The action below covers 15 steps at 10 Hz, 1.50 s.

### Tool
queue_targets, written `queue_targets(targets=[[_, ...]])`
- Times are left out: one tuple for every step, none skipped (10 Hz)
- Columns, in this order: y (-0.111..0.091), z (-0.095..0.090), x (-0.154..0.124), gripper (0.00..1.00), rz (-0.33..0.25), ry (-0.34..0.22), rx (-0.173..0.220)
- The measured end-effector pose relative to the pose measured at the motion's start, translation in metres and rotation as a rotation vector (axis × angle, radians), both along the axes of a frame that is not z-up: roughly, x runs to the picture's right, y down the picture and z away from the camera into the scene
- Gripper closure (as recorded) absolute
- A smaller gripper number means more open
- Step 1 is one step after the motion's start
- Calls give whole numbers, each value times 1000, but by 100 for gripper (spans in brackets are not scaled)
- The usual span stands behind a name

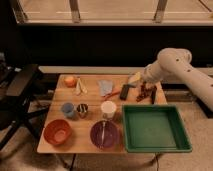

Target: Place eraser in red bowl

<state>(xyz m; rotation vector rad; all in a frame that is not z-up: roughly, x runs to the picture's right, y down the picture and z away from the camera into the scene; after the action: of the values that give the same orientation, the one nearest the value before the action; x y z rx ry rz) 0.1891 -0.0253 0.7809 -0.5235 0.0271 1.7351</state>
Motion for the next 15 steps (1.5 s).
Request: queue_targets(targets=[[3, 4, -11, 34, -17, -11, 23], [6, 7, -18, 34, -27, -17, 32], [7, 7, -19, 34, -29, -19, 34], [7, 7, -18, 34, -27, -17, 33], [7, 7, -17, 34, -26, -17, 33], [7, 7, -18, 34, -27, -17, 33], [6, 7, -19, 34, -27, -18, 33], [6, 9, -19, 34, -20, -15, 30], [5, 18, -23, 34, -13, -18, 25], [6, 36, -28, 34, -7, -24, 19], [7, 49, -34, 34, -8, -30, 17], [8, 59, -35, 34, 0, -36, 10], [11, 70, -34, 34, 7, -44, -1], [14, 82, -35, 34, 7, -50, -12], [16, 91, -38, 34, 7, -54, -20]])
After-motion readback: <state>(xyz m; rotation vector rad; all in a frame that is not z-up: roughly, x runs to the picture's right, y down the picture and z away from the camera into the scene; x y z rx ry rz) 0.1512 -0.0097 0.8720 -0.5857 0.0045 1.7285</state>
